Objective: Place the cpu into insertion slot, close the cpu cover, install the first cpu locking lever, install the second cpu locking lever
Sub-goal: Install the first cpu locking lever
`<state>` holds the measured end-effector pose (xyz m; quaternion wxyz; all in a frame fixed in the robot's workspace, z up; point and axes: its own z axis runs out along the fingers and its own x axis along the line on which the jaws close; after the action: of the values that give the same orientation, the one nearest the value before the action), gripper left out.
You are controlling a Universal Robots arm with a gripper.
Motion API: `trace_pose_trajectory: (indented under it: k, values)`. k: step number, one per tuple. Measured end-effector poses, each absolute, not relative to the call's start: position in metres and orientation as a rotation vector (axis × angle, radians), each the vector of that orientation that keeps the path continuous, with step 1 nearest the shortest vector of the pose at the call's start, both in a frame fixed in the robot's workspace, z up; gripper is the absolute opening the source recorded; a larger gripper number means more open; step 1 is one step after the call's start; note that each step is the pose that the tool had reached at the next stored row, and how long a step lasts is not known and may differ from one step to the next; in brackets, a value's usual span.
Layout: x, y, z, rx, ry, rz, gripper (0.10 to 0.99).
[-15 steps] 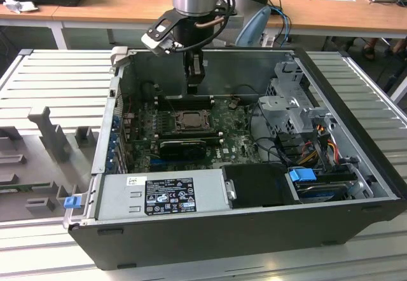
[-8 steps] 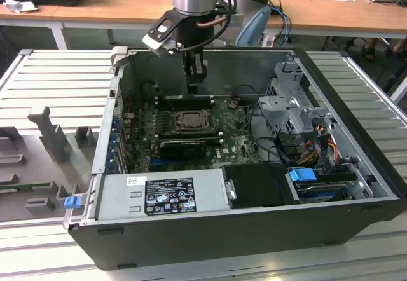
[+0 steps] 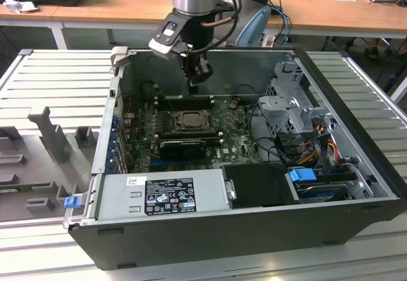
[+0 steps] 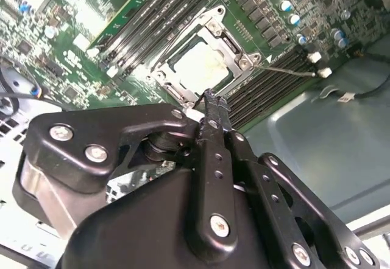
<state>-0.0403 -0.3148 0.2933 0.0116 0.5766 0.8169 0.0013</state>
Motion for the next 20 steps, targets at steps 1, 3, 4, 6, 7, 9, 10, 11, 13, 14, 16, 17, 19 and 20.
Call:
trace_pose_trajectory:
  k: [1, 3, 4, 6, 7, 9, 10, 11, 13, 14, 16, 17, 19, 20]
  values:
    - [-0.0403, -0.3148, 0.2933, 1.75, 2.581, 0.005, 0.106]
    - [-0.0403, -0.3148, 0.2932, 1.699, 2.615, 0.005, 0.106]
    - [-0.0403, -0.3148, 0.2931, 1.641, 2.652, 0.006, 0.106]
    - [-0.0403, -0.3148, 0.293, 1.529, 2.718, 0.008, 0.106]
    - [-0.0403, -0.3148, 0.293, 1.501, 2.734, 0.008, 0.106]
    - [-0.0403, -0.3148, 0.293, 1.45, 2.762, 0.009, 0.106]
    - [-0.0403, -0.3148, 0.293, 1.423, 2.775, 0.009, 0.106]
    - [-0.0403, -0.3148, 0.293, 1.389, 2.793, 0.009, 0.106]
    - [-0.0403, -0.3148, 0.293, 1.316, 2.828, 0.01, 0.106]
    - [-0.0403, -0.3148, 0.293, 1.274, 2.847, 0.011, 0.106]
    - [-0.0403, -0.3148, 0.293, 1.203, 2.878, 0.012, 0.106]
    - [-0.0403, -0.3148, 0.293, 1.172, 2.891, 0.012, 0.106]
    - [-0.0403, -0.3148, 0.293, 1.113, 2.914, 0.013, 0.106]
    - [-0.0403, -0.3148, 0.293, 1.095, 2.921, 0.013, 0.106]
